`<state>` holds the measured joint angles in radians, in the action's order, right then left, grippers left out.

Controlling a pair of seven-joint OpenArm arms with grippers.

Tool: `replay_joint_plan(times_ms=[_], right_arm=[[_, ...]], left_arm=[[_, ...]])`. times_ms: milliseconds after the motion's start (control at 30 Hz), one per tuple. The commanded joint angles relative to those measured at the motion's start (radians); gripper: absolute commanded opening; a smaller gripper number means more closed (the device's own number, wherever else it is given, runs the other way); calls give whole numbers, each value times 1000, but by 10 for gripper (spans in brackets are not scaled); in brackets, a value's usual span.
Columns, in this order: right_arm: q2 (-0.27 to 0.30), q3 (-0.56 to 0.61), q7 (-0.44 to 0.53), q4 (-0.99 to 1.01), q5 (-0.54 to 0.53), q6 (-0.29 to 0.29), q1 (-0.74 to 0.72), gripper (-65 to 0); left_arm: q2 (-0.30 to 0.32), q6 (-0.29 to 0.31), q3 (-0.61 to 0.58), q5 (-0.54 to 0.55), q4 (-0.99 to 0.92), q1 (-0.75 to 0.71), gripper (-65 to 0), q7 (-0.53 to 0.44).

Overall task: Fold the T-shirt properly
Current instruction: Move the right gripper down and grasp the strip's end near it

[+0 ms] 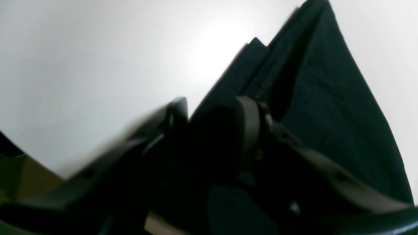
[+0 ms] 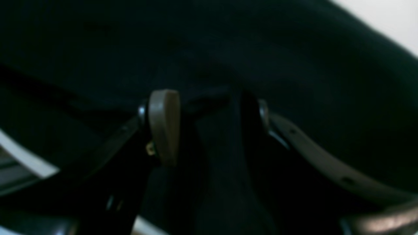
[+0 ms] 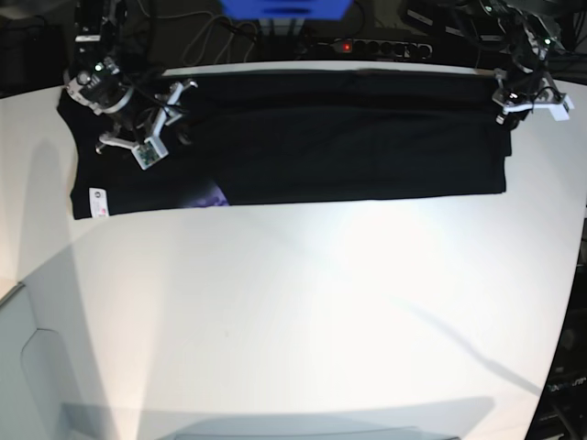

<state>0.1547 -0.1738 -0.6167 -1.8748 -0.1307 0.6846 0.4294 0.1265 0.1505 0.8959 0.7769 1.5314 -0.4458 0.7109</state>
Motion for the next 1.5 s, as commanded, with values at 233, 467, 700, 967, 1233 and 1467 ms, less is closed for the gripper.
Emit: replay_joint_plan(times_ms=[233,467,700,967,1233,1467], right_arm=[[9,-3,19,25,-10,14,-22,-348],[9,-2,21,50,-10,14,-20,-352],[9,-2,19,47,-10,14,-20,-554],[9,10,21,-12,-10,14,-22,-650],[112,228,11,-50,-10,14,-66,-650],[116,294,11,-42,3,14,-131,-650]], left_arm=[[5,-4,4,-3,5,-6,-418,20],[5,-4,4,-3,4,-6,-418,20],[5,-4,4,-3,4,-6,-418,20],[5,-4,4,-4,4,-6,-418,20],[5,-4,4,-9,4,-8,-418,20],[5,-4,4,-9,4,-12,-418,20]])
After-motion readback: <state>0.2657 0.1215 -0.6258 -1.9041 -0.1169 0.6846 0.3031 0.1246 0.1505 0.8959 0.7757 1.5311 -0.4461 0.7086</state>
